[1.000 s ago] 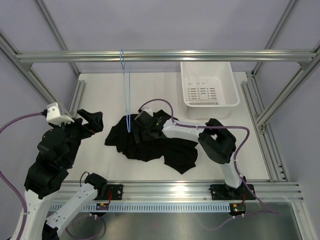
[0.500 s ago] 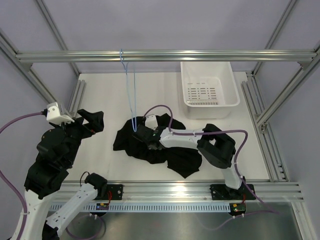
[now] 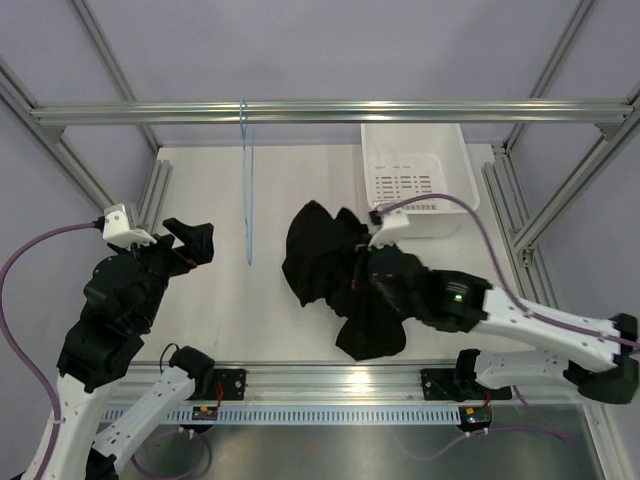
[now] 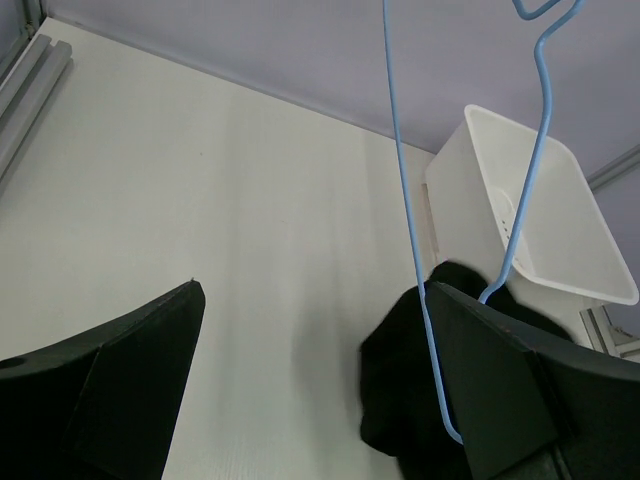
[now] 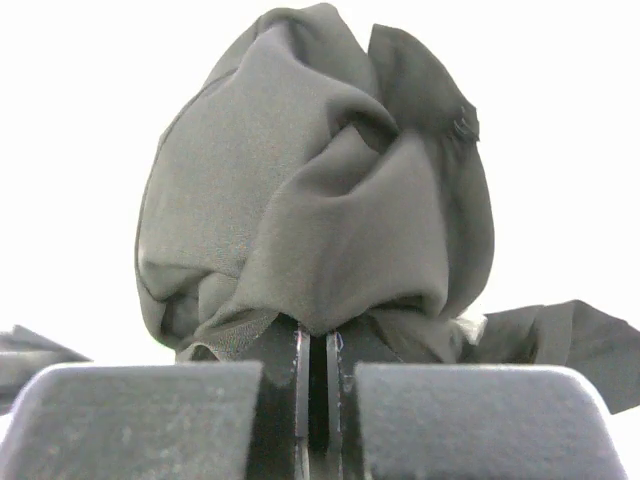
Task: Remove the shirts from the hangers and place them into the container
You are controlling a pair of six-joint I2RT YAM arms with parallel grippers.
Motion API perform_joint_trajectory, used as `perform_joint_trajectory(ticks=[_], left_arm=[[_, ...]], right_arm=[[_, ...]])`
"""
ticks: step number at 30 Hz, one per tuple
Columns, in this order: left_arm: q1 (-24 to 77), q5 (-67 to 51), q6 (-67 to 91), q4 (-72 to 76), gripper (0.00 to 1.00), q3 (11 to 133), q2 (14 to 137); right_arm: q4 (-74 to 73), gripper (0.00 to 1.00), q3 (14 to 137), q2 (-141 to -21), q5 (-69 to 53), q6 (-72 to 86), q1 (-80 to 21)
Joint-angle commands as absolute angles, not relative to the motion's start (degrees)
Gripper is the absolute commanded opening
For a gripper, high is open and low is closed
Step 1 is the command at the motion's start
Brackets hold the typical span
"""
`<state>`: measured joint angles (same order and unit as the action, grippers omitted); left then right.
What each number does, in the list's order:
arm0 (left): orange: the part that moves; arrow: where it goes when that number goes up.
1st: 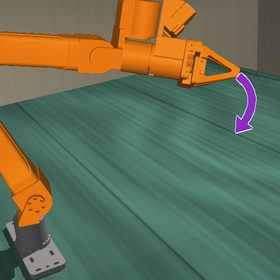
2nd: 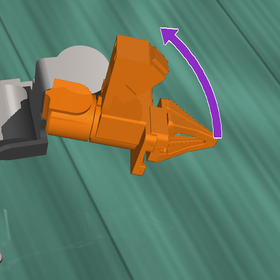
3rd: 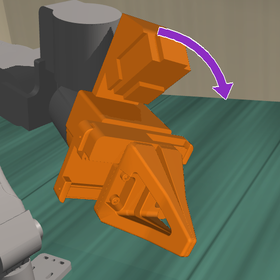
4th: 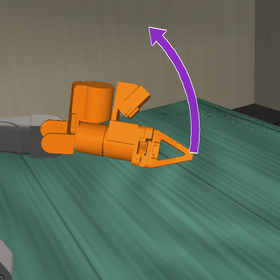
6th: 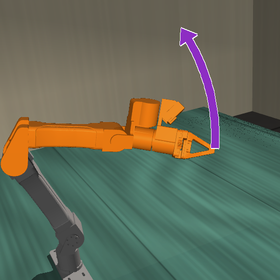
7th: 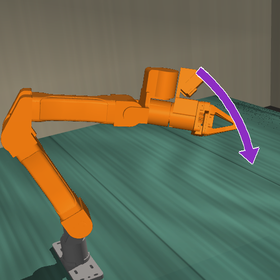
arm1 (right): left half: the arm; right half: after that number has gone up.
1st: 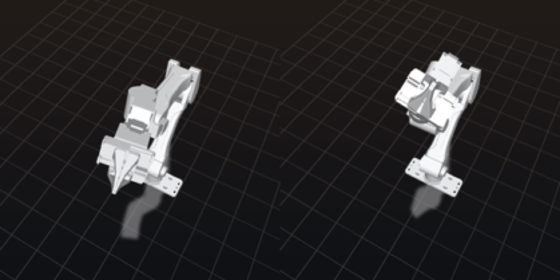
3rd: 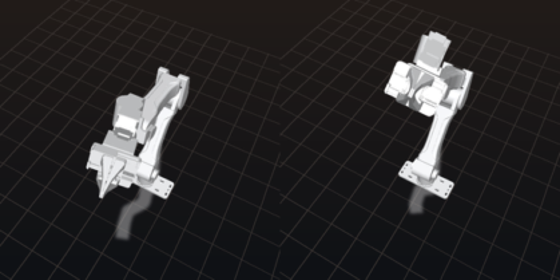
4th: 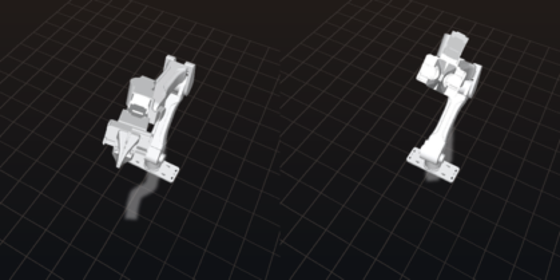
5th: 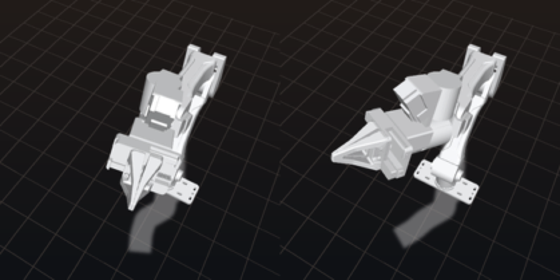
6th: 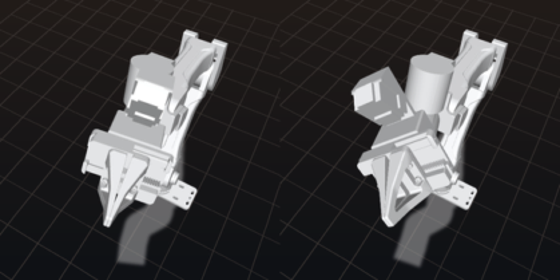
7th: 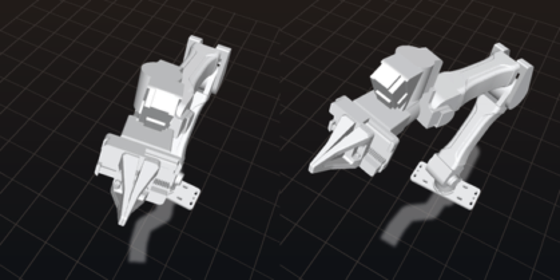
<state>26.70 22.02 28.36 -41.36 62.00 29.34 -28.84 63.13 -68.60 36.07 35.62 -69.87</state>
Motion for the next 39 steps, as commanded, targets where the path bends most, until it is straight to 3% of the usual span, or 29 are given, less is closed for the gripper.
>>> perform_joint_trajectory(ticks=[1, 3, 7, 13, 29, 39], left_arm=[[26.72, 19.87, 28.83, -37.18, 0.99, 61.0, 29.44], [26.81, 19.08, 29.18, -36.13, 0.99, 60.3, 29.71], [26.81, 17.67, 29.71, -34.54, 0.99, 59.77, 30.5], [26.72, 16.52, 29.97, -34.01, 0.99, 60.2, 31.2], [26.81, 17.58, 28.57, -35.69, 0.99, 60.38, 29.71], [26.72, 17.4, 28.21, -33.66, 0.99, 57.31, 30.15]], right_arm=[[-25.58, 0.0, 62.84, -56.36, 40.96, 30.07, -69.7], [-24.27, 0.0, 62.58, -49.0, 42.54, 28.66, -67.87], [-14.96, 0.0, 57.23, -36.67, 33.53, 29.09, -58.84], [-7.66, 0.0, 51.96, -34.1, 22.44, 38.48, -50.46], [26.96, 0.0, 43.24, -53.25, -21.16, 65.82, -14.08], [46.92, 0.0, 54.56, -76.95, -37.7, 80.32, 3.16]])
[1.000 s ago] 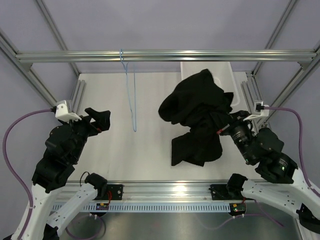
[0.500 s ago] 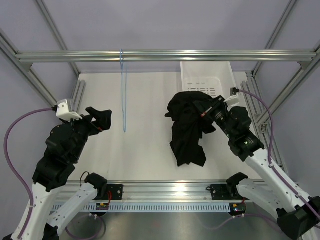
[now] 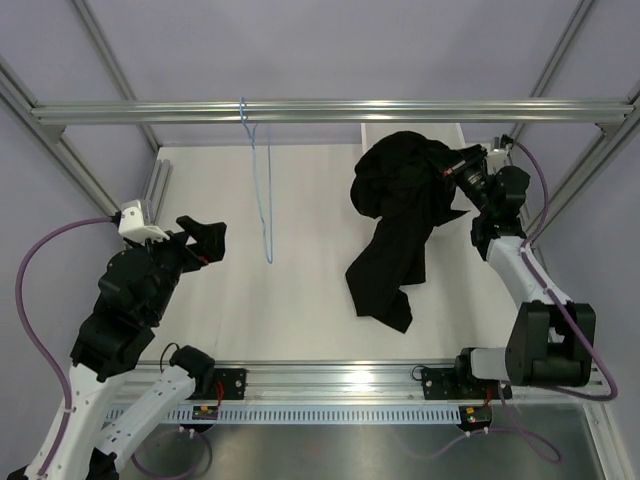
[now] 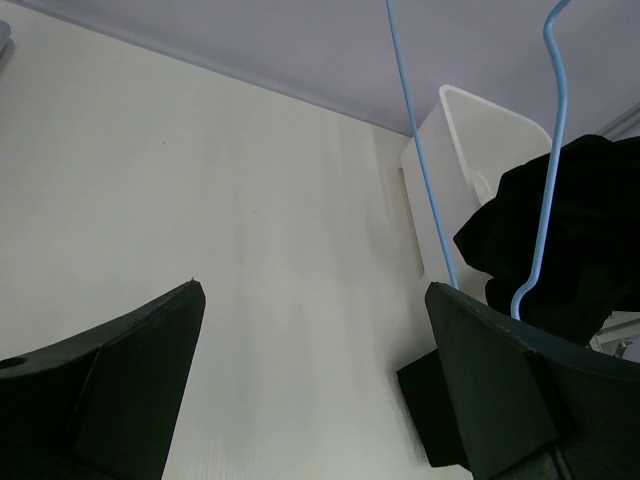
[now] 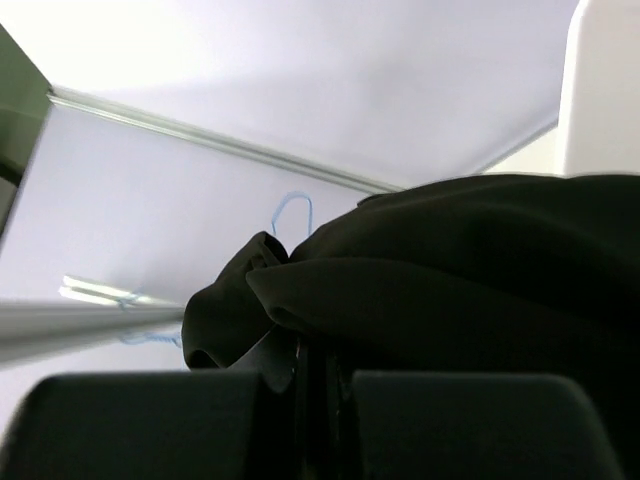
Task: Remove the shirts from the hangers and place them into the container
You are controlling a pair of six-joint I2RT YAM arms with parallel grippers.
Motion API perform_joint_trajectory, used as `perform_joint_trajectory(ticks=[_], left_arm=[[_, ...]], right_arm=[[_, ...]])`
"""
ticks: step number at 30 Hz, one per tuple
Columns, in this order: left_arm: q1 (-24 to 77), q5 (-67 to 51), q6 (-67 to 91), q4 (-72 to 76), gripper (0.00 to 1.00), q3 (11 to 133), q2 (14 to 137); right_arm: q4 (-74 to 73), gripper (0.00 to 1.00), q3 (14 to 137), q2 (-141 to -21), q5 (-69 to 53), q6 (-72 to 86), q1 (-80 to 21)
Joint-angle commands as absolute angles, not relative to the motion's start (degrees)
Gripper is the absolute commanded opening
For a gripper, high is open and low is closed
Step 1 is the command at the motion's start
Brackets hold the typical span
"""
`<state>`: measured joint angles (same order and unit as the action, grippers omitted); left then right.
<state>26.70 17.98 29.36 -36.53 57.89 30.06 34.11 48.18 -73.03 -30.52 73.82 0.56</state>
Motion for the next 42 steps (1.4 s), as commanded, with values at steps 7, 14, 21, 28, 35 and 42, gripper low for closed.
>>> perform_joint_trajectory(ticks=[7, 14, 21, 28, 35, 42], left_arm=[[26.81, 16.7, 28.04, -31.38, 0.99, 55.46, 31.11], [26.81, 15.48, 28.3, -28.48, 0.99, 53.88, 32.69], [26.81, 14.68, 28.48, -27.68, 0.99, 53.52, 33.84], [26.81, 14.86, 28.3, -28.04, 0.99, 53.53, 33.66], [26.81, 14.85, 28.48, -27.86, 0.99, 53.35, 33.75], [26.81, 14.94, 27.86, -28.04, 0.99, 53.79, 33.93]], right_arm=[[46.18, 0.0, 71.42, -90.7, -40.96, 77.93, 6.77], [25.59, 0.0, 81.9, -93.6, -39.2, 62.24, 6.77], [12.94, 0.0, 88.86, -100.8, -40.17, 54.68, 6.68], [15.37, 0.26, 85.7, -102.13, -39.98, 54.83, 6.59], [19.33, 0.59, 84.03, -103.27, -42.36, 56.25, 6.5], [22.06, 0.77, 78.33, -100.99, -41.84, 56.87, 6.59]])
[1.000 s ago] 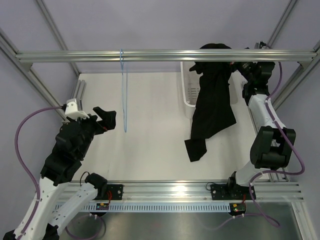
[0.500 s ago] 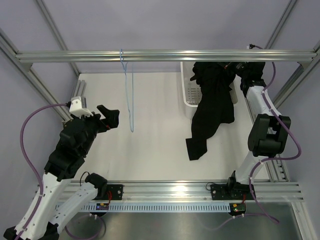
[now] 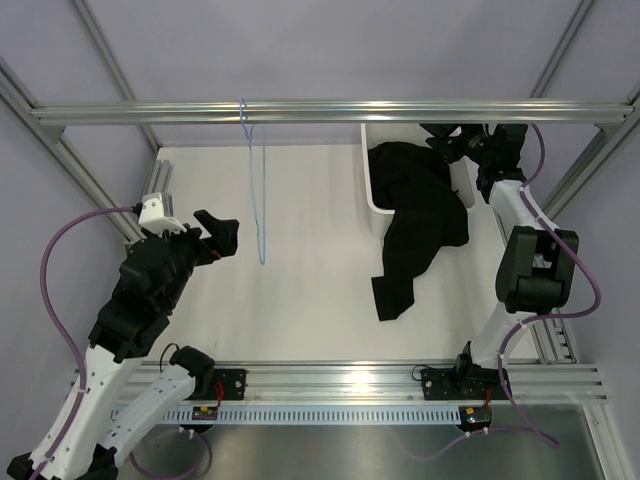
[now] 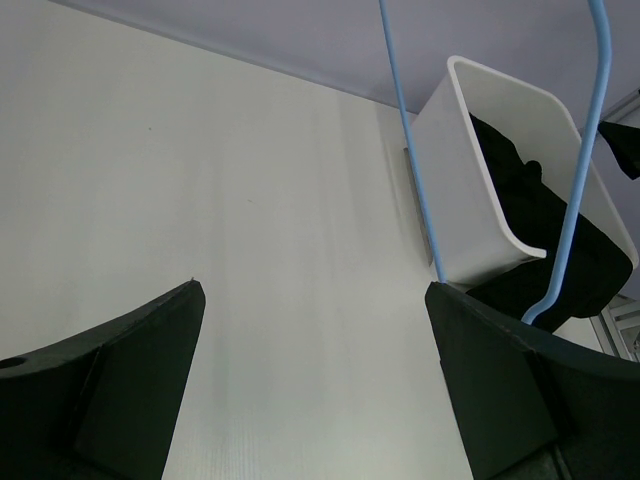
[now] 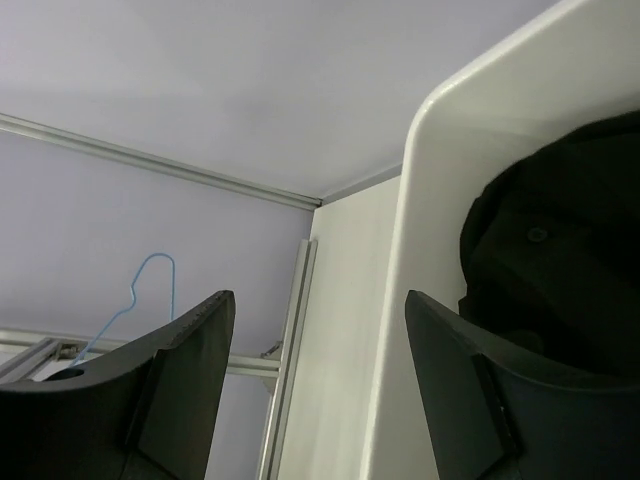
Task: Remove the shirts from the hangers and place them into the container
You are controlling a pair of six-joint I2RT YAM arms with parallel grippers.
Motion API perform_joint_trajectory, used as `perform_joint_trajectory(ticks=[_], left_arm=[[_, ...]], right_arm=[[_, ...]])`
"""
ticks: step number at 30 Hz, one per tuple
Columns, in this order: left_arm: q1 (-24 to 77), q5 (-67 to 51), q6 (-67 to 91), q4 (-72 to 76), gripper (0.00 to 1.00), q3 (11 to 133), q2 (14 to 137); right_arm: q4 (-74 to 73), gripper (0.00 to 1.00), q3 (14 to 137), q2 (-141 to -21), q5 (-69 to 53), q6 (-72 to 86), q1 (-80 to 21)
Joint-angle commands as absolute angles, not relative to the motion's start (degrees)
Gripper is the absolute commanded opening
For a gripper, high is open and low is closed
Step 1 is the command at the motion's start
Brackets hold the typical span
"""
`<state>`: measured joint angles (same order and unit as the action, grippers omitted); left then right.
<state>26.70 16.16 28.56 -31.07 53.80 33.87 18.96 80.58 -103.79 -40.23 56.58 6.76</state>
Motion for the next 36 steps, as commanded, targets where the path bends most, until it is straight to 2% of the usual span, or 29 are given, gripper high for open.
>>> perform_joint_trajectory(ticks=[1, 10, 16, 22, 26, 32, 36], left_arm=[[26.81, 15.2, 27.86, -28.21, 0.99, 53.96, 33.93], [26.81, 14.77, 27.77, -28.65, 0.99, 54.14, 33.57], [26.81, 14.15, 28.48, -28.65, 0.99, 53.7, 32.87], [26.72, 15.82, 28.04, -29.97, 0.99, 54.22, 31.99], [26.81, 15.12, 28.39, -30.5, 0.99, 55.28, 32.6], [26.81, 13.89, 29.44, -29.62, 0.99, 54.06, 33.05], [26.81, 13.8, 29.97, -29.18, 0.99, 53.35, 33.05]], right_arm=[[22.15, 0.77, 77.27, -100.2, -41.31, 56.78, 6.68], [23.3, 0.77, 57.31, -80.09, -35.6, 53.36, 6.68], [12.5, 0.77, 49.31, -64.18, -34.1, 48.78, 6.68], [1.6, 0.77, 38.33, -47.66, -33.76, 50.89, 6.68], [-17.59, 0.76, 36.21, -35.63, -30.51, 44.31, 6.59], [-36.26, 0.71, 35.77, -29.97, -25.77, 36.75, 5.45], [-38.06, 0.7, 34.46, -34.26, -21.47, 39.44, 0.73]])
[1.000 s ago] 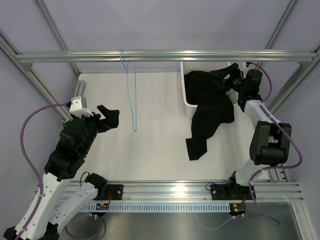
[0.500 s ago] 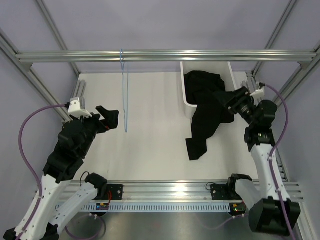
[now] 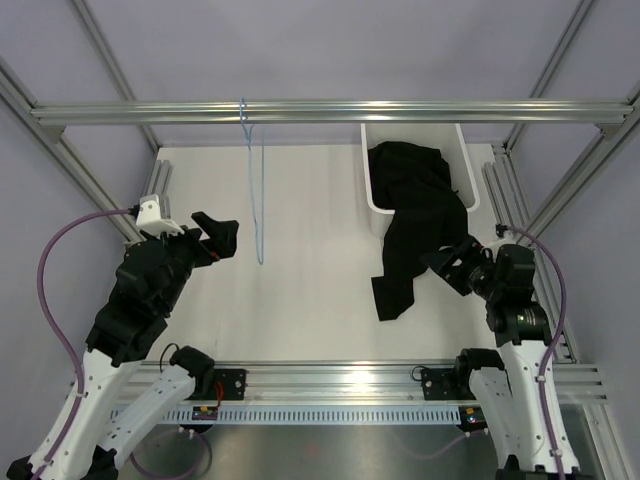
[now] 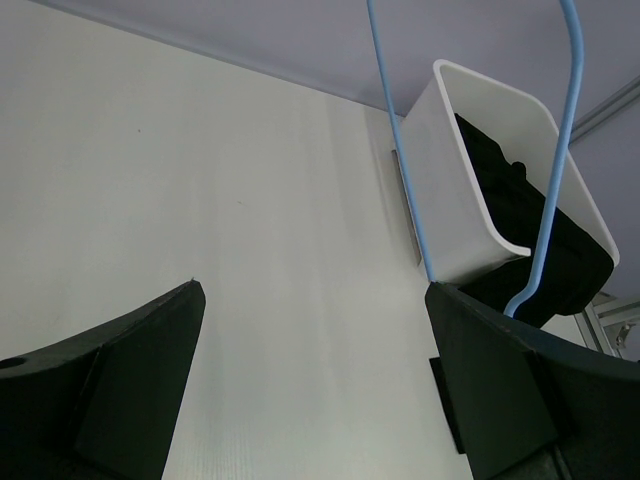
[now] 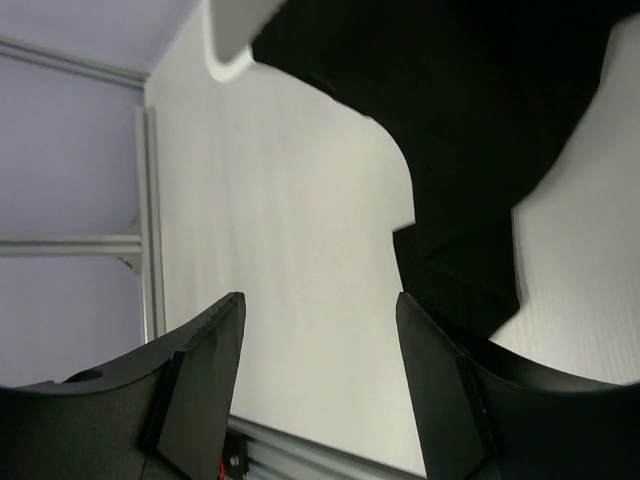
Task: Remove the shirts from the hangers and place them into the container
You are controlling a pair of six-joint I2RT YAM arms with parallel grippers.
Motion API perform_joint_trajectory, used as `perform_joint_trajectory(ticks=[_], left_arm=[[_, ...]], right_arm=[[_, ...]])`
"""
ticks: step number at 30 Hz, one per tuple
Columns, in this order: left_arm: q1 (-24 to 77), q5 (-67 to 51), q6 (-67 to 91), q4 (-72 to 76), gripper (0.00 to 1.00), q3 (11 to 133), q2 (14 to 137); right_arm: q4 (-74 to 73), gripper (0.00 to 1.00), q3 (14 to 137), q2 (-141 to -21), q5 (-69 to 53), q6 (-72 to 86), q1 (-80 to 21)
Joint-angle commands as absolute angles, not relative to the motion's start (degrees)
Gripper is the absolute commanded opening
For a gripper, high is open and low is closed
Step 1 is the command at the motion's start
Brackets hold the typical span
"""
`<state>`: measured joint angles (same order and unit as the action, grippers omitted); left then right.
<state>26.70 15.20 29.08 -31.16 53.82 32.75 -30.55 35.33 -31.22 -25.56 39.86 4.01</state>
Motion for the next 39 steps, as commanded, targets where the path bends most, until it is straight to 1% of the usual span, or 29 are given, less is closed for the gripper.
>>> perform_joint_trajectory(ticks=[1, 2, 3, 4, 5, 7, 10, 11, 16, 18, 23, 30, 31, 35, 38, 39], left_arm=[[26.81, 13.54, 30.14, -28.83, 0.99, 53.18, 32.96], [26.72, 13.45, 30.49, -28.39, 0.99, 53.0, 32.96], [26.72, 13.27, 30.67, -28.3, 0.99, 52.82, 32.96], [26.81, 13.01, 30.85, -28.39, 0.99, 52.91, 32.96], [26.72, 12.75, 30.94, -28.3, 0.99, 53.0, 33.05], [26.81, 12.83, 30.76, -28.56, 0.99, 53.26, 32.96], [26.81, 13.18, 30.32, -29.44, 0.99, 53.79, 32.61], [26.72, 13.18, 30.06, -29.62, 0.99, 53.96, 32.52], [26.81, 13.19, 29.53, -30.15, 0.99, 54.32, 32.34], [26.81, 12.83, 29.79, -29.8, 0.99, 53.97, 32.34], [26.81, 12.92, 29.88, -29.53, 0.99, 53.61, 31.91], [26.72, 12.57, 29.53, -29.71, 0.99, 54.58, 31.64], [26.81, 12.48, 29.44, -29.62, 0.99, 54.41, 31.55], [26.72, 12.3, 29.62, -29.44, 0.99, 54.14, 31.55], [26.81, 12.13, 29.71, -29.18, 0.99, 53.88, 31.38], [26.81, 12.22, 29.71, -29.18, 0.99, 53.88, 31.29]], right_arm=[[-37.27, 0.7, 34.11, -35.23, -20.58, 41.12, -5.47], [-34.74, 0.69, 33.75, -37.68, -20.22, 42.7, -8.32], [-34.19, 0.69, 33.75, -38.57, -16.04, 45.24, -11.13], [-33.58, 0.7, 33.75, -39.11, -12.86, 46.31, -16.47], [-32.79, 0.7, 32.88, -40.24, -9.79, 47.62, -18.18], [-29.29, 0.7, 31.04, -41.57, -9.32, 49.38, -20.46], [-28.91, 0.7, 28.31, -42.98, -1.08, 51.24, -24.41], [-29.09, 0.7, 27.78, -43.07, 3.3, 51.33, -24.87], [-31.38, 0.69, 26.02, -45.08, 13.88, 54.49, -28.12], [-32.25, 0.69, 27.68, -49.03, 17.74, 55.9, -31.02], [-29.1, 0.69, 29.88, -58.25, 17.94, 55.11, -32.96], [-24.7, 0.67, 30.41, -63.63, 17.4, 55.2, -33.57], [-23.91, 0.64, 30.5, -64.68, 16.97, 55.11, -33.66], [-23.99, 0.61, 31.72, -66.97, 17.84, 54.84, -34.71], [-23.47, 0.53, 32.17, -67.85, 17.58, 55.02, -34.98], [-23.21, 0.49, 32.17, -68.03, 17.58, 55.11, -35.07]])
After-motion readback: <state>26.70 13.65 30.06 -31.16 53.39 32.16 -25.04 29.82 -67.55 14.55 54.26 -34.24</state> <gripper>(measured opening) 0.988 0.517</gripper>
